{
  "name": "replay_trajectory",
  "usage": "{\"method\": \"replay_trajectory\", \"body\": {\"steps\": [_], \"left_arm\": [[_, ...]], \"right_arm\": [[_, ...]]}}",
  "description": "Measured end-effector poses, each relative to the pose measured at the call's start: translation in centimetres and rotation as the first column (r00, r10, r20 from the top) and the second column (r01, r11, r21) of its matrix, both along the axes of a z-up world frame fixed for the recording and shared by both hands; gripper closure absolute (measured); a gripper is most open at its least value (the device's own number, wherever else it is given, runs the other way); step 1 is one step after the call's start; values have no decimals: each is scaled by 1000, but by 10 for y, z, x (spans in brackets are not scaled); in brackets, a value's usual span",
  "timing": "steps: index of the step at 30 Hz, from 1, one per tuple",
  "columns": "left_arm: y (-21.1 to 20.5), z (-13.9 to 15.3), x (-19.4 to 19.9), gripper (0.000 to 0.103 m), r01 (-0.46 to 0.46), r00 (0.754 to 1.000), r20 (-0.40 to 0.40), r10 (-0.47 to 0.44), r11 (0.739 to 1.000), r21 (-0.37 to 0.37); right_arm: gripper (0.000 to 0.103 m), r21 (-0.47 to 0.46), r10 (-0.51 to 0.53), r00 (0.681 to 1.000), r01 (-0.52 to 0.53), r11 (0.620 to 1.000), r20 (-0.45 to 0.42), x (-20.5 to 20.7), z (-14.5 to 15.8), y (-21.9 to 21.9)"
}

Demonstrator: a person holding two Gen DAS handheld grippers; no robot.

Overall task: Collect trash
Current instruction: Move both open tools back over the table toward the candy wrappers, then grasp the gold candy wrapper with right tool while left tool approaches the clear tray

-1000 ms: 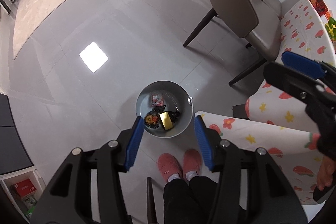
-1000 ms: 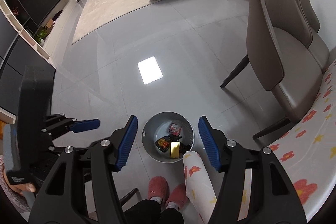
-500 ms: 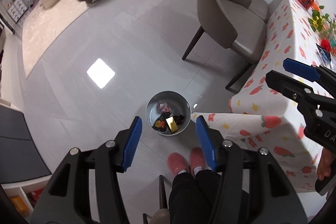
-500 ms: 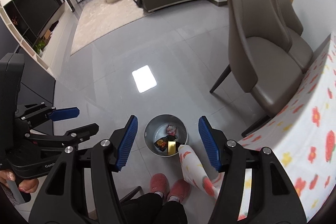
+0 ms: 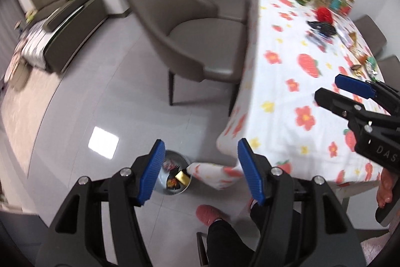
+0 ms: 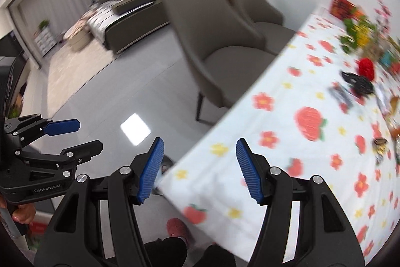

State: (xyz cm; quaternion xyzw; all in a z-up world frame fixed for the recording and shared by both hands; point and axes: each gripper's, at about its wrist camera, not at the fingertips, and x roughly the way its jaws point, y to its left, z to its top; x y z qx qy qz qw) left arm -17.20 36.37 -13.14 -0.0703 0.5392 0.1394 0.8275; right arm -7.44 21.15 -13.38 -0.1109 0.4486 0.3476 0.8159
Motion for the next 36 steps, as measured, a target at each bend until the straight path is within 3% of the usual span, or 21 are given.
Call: {"method": "replay_trajectory", "body": {"steps": [8, 13, 17, 24, 36], "left_arm": [[-106, -6, 108, 42, 177, 984, 15, -176, 984, -22], [-171, -11, 169, 42, 243, 970, 34, -242, 970, -21], [-212, -21, 211, 42, 278, 961, 29, -277, 960, -36], [-255, -42, 269, 42, 350, 936, -14, -352, 935, -61], [-260, -80, 351, 42, 389, 917, -66, -394, 918, -80]], "right_arm": [[45, -17, -218, 976, 218, 976, 29, 86, -3, -133], [44, -65, -273, 960, 278, 958, 68, 129, -7, -201], [44, -87, -305, 951, 308, 947, 50, 159, -23, -241], [44, -118, -347, 938, 346, 931, 10, 194, -52, -274], [44, -190, -351, 936, 338, 922, -40, 261, -114, -272]]}}
